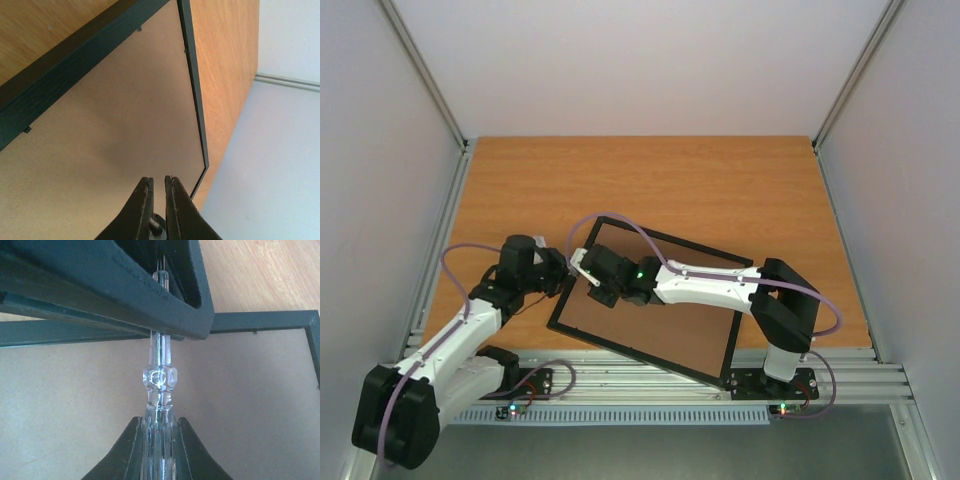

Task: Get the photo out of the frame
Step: Adjust the screwdriver.

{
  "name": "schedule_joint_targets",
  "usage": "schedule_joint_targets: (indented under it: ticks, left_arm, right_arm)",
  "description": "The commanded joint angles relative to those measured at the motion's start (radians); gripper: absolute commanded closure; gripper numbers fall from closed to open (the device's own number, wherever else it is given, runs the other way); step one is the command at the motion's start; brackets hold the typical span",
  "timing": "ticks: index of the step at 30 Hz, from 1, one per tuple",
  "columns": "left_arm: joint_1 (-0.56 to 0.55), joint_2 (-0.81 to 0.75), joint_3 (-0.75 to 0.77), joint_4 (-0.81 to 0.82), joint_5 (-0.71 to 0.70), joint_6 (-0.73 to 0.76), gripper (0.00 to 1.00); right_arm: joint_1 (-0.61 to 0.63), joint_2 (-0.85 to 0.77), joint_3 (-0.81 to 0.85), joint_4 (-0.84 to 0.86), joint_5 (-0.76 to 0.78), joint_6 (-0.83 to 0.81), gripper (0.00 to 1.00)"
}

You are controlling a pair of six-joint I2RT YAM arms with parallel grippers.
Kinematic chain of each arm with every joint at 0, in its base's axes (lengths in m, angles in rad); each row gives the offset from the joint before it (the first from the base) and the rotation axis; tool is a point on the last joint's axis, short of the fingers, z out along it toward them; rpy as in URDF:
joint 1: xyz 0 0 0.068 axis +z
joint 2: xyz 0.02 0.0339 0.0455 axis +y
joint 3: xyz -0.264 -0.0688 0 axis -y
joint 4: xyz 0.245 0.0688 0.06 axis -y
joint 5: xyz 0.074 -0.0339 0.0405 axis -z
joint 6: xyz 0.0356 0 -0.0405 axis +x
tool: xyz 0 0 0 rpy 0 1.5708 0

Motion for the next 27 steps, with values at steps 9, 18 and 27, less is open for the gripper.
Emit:
schedule_joint_targets:
  ticks: [9,18,27]
  left_arm:
    - [0.008,0.049,0.099,-0.122,-0.165,0.178,0.70]
    - [0.080,0.263,0.261,-0.163,-0.154,0.449,0.62]
    - [0.117,0.495,0.361,-0.084,-0.045,0.564,0.58]
  right_arm:
    - [-0.076,0.017,0.057,-0.132,-0.032,-0.122,0.99]
    - [-0.215,0.106,0.183,-0.346,-0.227,-0.159,0.99]
    - [-0.360,0.233,0.371,-0.543,-0.549,-0.141,0.99]
